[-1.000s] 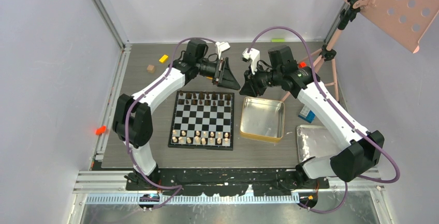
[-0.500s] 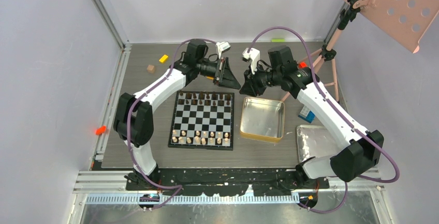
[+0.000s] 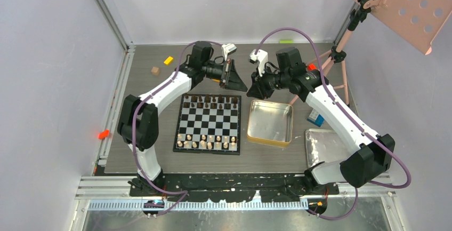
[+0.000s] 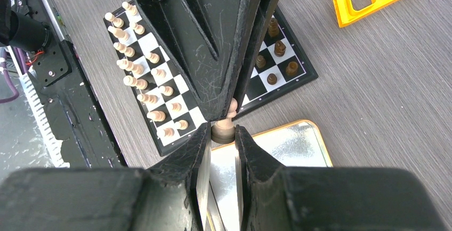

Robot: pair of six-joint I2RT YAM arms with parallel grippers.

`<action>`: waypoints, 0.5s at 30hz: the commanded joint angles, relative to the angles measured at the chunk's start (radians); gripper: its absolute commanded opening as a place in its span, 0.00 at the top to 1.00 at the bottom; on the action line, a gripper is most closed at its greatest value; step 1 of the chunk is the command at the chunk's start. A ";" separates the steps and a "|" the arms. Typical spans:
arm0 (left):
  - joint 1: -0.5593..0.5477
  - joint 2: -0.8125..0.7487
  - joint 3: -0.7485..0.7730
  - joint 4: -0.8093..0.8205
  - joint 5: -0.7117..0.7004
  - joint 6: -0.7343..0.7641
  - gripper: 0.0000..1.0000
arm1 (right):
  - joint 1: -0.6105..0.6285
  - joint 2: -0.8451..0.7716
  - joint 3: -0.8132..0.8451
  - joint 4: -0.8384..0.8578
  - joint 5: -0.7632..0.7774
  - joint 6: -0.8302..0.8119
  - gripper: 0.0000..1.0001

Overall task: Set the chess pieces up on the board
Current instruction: Place the chess piece on the chessboard.

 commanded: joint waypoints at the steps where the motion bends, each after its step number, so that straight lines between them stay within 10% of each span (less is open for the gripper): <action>1: 0.004 -0.010 -0.004 0.075 0.043 -0.016 1.00 | 0.007 -0.019 -0.003 0.011 0.014 -0.002 0.77; 9: 0.037 -0.035 0.005 -0.010 0.014 0.079 1.00 | 0.006 -0.050 0.022 -0.071 0.050 -0.045 0.52; 15: 0.090 -0.087 0.036 -0.309 -0.075 0.453 1.00 | 0.002 -0.080 0.033 -0.155 0.095 -0.099 0.47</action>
